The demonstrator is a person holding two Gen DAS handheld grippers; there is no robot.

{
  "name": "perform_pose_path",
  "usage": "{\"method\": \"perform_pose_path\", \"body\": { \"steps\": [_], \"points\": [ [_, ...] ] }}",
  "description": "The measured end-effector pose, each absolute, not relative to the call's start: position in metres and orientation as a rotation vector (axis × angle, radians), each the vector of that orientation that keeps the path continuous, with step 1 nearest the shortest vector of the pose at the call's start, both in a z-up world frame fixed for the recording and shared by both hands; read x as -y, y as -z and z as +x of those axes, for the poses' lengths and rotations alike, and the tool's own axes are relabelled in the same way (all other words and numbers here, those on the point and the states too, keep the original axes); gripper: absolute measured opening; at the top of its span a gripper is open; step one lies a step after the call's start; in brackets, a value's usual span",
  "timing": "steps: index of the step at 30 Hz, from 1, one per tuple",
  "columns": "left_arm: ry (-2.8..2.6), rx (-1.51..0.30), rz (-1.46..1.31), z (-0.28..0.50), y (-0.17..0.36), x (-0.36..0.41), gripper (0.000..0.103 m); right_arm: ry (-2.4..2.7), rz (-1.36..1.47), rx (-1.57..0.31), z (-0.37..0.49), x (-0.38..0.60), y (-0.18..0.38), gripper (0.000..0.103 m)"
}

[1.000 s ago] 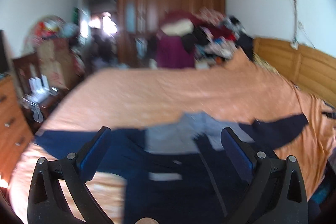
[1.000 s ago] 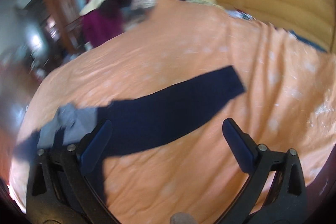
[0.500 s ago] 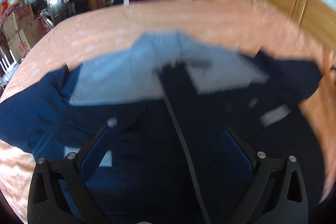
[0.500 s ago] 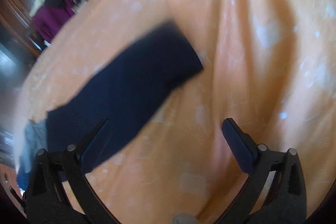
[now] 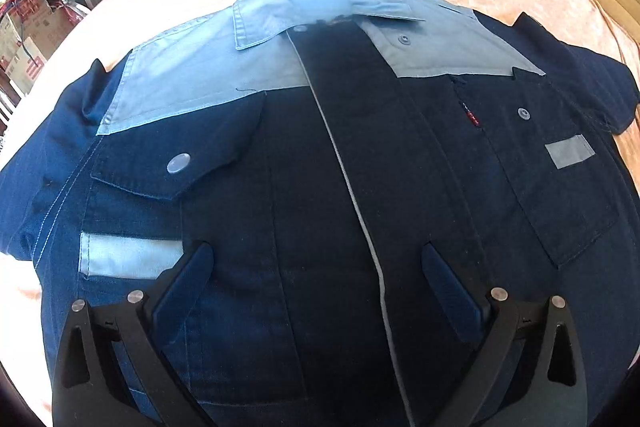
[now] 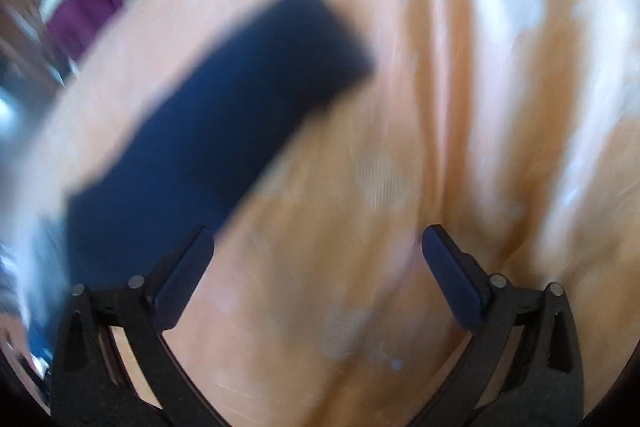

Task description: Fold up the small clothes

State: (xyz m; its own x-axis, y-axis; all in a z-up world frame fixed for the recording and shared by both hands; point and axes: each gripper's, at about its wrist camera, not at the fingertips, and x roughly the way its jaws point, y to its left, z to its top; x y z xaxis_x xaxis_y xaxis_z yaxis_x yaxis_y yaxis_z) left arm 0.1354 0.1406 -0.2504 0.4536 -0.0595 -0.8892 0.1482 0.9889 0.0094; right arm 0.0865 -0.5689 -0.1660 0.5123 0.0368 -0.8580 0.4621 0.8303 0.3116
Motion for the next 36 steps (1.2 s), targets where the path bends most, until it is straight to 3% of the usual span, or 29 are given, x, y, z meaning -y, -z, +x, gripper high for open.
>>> {"method": "perform_pose_path", "body": {
  "steps": [5, 11, 14, 15, 17, 18, 23, 29, 32, 36],
  "points": [
    [0.122, -1.073, 0.099, 0.132, 0.249, -0.14, 0.103, 0.206, 0.766, -0.905, 0.1, 0.605, 0.16, 0.1],
    [0.132, -1.061, 0.089, 0.13, 0.243, -0.142, 0.103, 0.178, 0.797, -0.895, 0.119, 0.616, 0.169, 0.082],
    [0.14, -1.033, 0.071, 0.127, 0.236, -0.143, 0.09, 0.192, 0.744, -0.913, 0.138, 0.611, 0.175, 0.075],
    [0.148, -1.024, 0.055, 0.126, 0.232, -0.144, 0.085, 0.208, 0.735, -0.906, 0.14, 0.613, 0.175, 0.069],
    [0.158, -1.003, 0.032, 0.124, 0.223, -0.144, 0.083, 0.22, 0.733, -0.885, 0.138, 0.617, 0.177, 0.043],
    [0.154, -0.983, 0.026, 0.122, 0.217, -0.144, 0.083, 0.217, 0.74, -0.872, 0.138, 0.617, 0.176, 0.01],
    [0.123, -0.86, -0.009, 0.116, 0.175, -0.158, 0.083, -0.034, 0.756, -0.667, 0.125, 0.54, 0.094, 0.005],
    [0.074, -0.691, -0.117, 0.108, 0.11, -0.211, 0.083, -0.516, 0.635, -0.543, 0.148, 0.305, -0.014, 0.005],
    [0.034, -0.624, -0.148, 0.095, 0.082, -0.243, 0.085, -0.72, 0.597, -0.586, 0.169, 0.173, -0.016, 0.004],
    [-0.032, -0.591, -0.167, 0.074, 0.063, -0.286, 0.088, -0.905, 0.578, -0.74, 0.19, 0.028, 0.035, 0.009]
  ]
}}
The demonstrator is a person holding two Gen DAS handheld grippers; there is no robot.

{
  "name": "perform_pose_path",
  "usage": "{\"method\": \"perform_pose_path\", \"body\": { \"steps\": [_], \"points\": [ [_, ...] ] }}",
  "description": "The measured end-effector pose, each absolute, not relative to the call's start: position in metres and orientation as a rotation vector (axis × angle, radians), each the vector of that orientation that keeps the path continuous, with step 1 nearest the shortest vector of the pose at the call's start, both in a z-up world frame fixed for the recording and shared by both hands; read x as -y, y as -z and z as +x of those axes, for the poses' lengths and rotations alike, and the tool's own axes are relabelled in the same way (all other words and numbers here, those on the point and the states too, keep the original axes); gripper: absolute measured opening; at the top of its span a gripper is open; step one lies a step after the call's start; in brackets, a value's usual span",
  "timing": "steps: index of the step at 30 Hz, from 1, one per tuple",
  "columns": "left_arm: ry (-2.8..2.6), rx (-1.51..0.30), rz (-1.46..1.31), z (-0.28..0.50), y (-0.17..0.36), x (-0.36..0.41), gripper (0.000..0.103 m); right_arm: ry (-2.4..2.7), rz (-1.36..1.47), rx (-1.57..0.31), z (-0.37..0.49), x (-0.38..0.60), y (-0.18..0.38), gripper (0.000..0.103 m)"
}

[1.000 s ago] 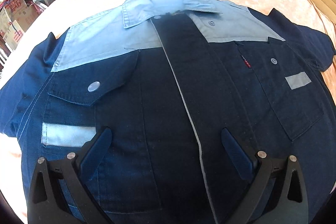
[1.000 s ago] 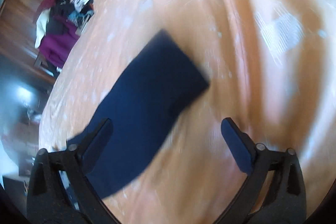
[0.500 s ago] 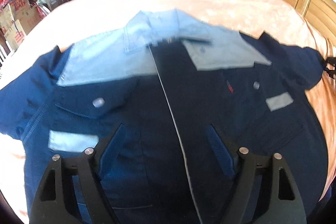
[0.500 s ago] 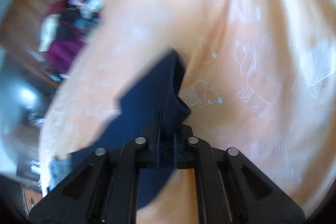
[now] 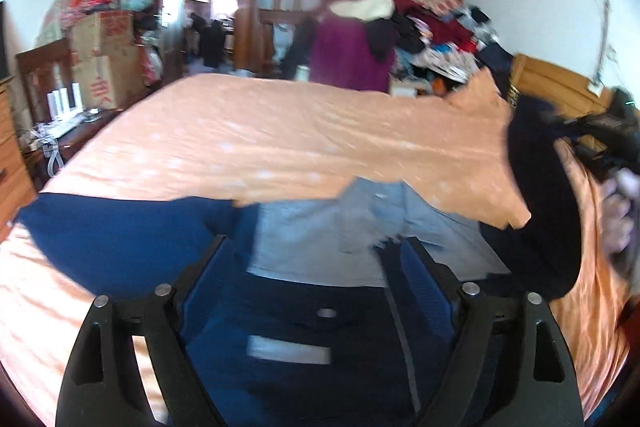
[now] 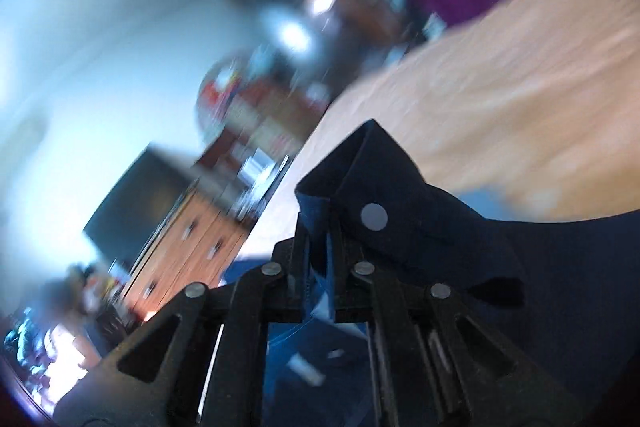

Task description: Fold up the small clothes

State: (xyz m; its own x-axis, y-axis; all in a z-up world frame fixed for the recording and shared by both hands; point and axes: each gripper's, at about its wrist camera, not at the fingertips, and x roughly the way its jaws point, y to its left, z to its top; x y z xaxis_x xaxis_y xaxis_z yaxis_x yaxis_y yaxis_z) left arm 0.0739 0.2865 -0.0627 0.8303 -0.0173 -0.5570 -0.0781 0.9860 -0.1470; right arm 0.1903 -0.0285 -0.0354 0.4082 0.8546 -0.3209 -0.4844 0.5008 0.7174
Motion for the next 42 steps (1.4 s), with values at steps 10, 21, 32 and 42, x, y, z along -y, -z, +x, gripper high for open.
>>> {"method": "perform_pose_path", "body": {
  "steps": [10, 21, 32, 42],
  "points": [
    [-0.141, -0.647, -0.199, 0.048, 0.087, -0.368, 0.092, -0.819, 0.467, -0.842, 0.14, 0.053, 0.092, 0.032],
    [0.254, -0.94, -0.431, 0.144, 0.173, -0.289, 0.078, -0.525, 0.49, -0.94, 0.086, 0.178, 0.138, 0.045],
    [0.106, -1.029, -0.599, 0.195, 0.235, -0.277, 0.061, -0.524, 0.512, -0.954, 0.084, 0.188, 0.157, 0.047],
    [0.108, -0.75, -0.679, 0.184, 0.195, -0.287, 0.009, -0.473, 0.48, -0.834, 0.076, 0.211, 0.131, 0.021]
  ]
}}
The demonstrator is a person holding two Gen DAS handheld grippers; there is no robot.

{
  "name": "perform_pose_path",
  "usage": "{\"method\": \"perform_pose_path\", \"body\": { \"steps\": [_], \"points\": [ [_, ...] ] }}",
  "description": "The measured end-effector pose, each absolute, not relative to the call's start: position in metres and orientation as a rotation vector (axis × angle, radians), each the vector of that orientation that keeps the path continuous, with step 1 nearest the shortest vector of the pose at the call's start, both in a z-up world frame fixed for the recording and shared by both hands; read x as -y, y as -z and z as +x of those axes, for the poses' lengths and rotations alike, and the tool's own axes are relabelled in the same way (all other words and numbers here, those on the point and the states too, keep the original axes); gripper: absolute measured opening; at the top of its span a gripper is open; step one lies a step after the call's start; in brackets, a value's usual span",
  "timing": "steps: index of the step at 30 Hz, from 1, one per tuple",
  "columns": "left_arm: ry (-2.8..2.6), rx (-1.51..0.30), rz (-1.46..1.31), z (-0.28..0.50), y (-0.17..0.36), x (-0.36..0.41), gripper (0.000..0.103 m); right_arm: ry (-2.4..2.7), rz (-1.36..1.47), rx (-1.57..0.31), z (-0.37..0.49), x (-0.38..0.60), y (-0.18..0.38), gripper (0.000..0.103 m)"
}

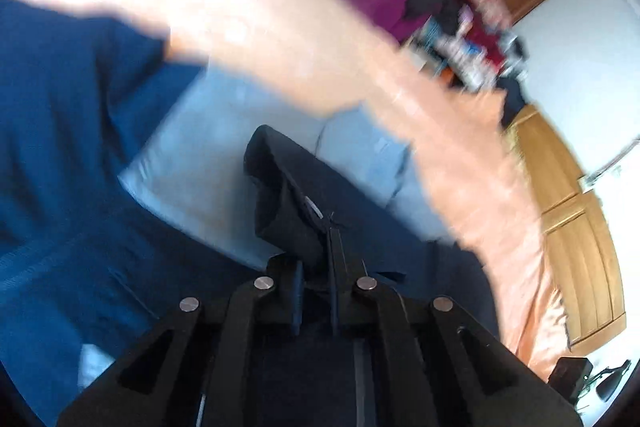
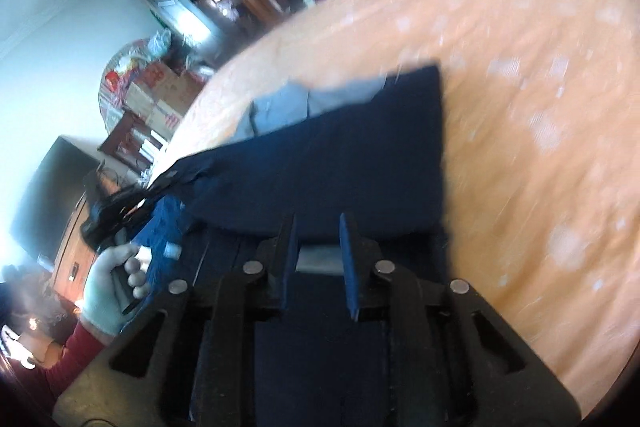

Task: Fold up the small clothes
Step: 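Lift the shirt front with both grippers and fold it over the shirt body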

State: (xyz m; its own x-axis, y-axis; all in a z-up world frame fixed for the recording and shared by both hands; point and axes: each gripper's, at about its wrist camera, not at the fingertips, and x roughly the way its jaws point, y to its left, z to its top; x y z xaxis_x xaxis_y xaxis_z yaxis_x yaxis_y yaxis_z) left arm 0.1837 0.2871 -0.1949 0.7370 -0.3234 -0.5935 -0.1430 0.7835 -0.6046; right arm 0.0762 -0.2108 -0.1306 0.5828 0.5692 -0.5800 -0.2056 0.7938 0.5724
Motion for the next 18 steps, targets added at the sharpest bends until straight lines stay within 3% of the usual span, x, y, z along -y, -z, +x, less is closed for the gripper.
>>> {"method": "perform_pose_path", "body": {
  "steps": [4, 8, 10, 14, 16, 17, 18],
  "points": [
    [0.059, -0.781, -0.673, 0.184, 0.21, -0.303, 0.009, -0.381, 0.423, -0.849, 0.105, 0.218, 0.14, 0.021],
    [0.061, -0.864, -0.691, 0.193, 0.242, -0.305, 0.009, -0.373, 0.322, -1.072, 0.134, 0.199, 0.194, 0.017],
    [0.056, -0.879, -0.696, 0.193, 0.243, -0.309, 0.012, -0.374, 0.367, -1.069, 0.134, 0.21, 0.192, 0.012],
    [0.088, -0.825, -0.696, 0.168, 0.216, -0.328, 0.016, -0.388, 0.353, -1.008, 0.123, 0.217, 0.171, 0.018],
    [0.084, -0.77, -0.719, 0.142, 0.198, -0.357, 0.033, -0.393, 0.342, -1.013, 0.117, 0.215, 0.168, 0.025],
    [0.067, -0.742, -0.747, 0.131, 0.192, -0.375, 0.047, -0.39, 0.336, -1.015, 0.115, 0.214, 0.167, 0.027],
    [0.016, -0.699, -0.786, 0.108, 0.188, -0.408, 0.052, -0.387, 0.338, -1.016, 0.111, 0.213, 0.166, 0.031]
  ]
}}
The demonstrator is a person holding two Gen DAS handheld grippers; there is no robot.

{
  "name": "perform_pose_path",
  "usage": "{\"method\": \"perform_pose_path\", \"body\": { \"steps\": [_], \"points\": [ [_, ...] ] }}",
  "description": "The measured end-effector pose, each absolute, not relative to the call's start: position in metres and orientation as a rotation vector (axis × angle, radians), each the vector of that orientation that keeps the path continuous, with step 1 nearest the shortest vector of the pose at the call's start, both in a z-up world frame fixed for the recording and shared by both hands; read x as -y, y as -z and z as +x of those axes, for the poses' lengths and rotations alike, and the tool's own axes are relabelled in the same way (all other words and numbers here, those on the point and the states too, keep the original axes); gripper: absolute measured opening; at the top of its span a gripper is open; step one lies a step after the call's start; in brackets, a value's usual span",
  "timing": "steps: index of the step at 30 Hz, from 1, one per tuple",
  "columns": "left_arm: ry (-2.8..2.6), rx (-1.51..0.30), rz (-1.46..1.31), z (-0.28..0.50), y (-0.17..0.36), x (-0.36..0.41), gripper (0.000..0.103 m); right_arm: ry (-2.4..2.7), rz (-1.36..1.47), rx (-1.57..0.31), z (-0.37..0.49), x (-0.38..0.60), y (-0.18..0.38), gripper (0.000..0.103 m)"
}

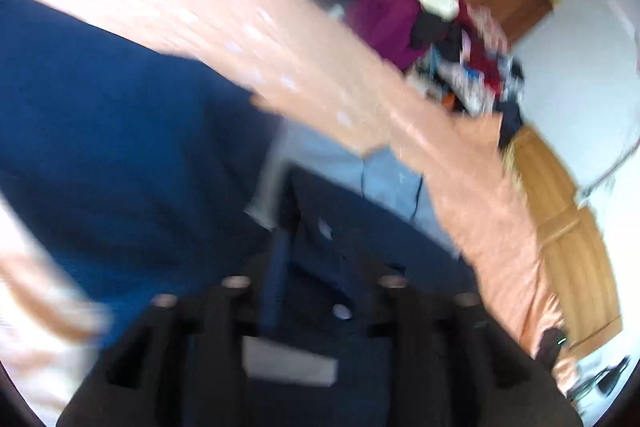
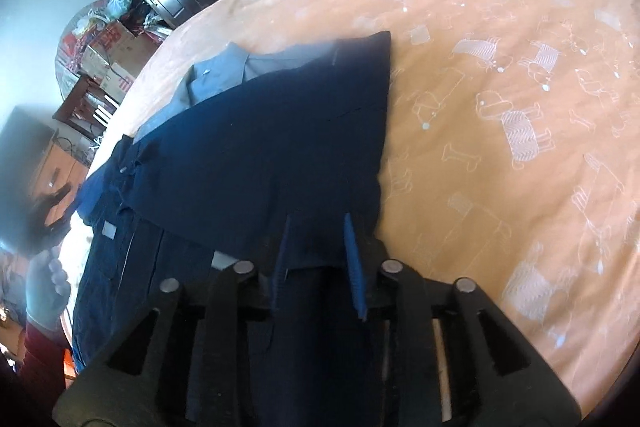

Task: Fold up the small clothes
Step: 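Lift the shirt front with both grippers and fold it over the shirt body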

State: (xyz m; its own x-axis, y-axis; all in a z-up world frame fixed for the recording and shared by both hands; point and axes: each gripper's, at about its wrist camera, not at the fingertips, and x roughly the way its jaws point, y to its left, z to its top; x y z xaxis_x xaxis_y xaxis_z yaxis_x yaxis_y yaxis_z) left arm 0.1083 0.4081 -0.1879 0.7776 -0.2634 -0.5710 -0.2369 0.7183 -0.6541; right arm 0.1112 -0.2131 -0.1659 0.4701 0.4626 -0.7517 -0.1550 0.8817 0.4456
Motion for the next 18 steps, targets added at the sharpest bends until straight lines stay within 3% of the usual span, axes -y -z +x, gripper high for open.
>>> {"method": "perform_pose_path", "body": {
  "steps": [7, 18],
  "points": [
    [-0.32, -0.667, -0.91, 0.045, 0.216, -0.59, 0.057, -0.444, 0.395, -1.013, 0.105, 0.164, 0.147, 0.045],
    [-0.475, -0.559, -1.005, 0.088, 0.251, -0.735, 0.056, -0.536, 0.313, -1.035, 0.12, 0.073, 0.137, 0.046]
  ]
}}
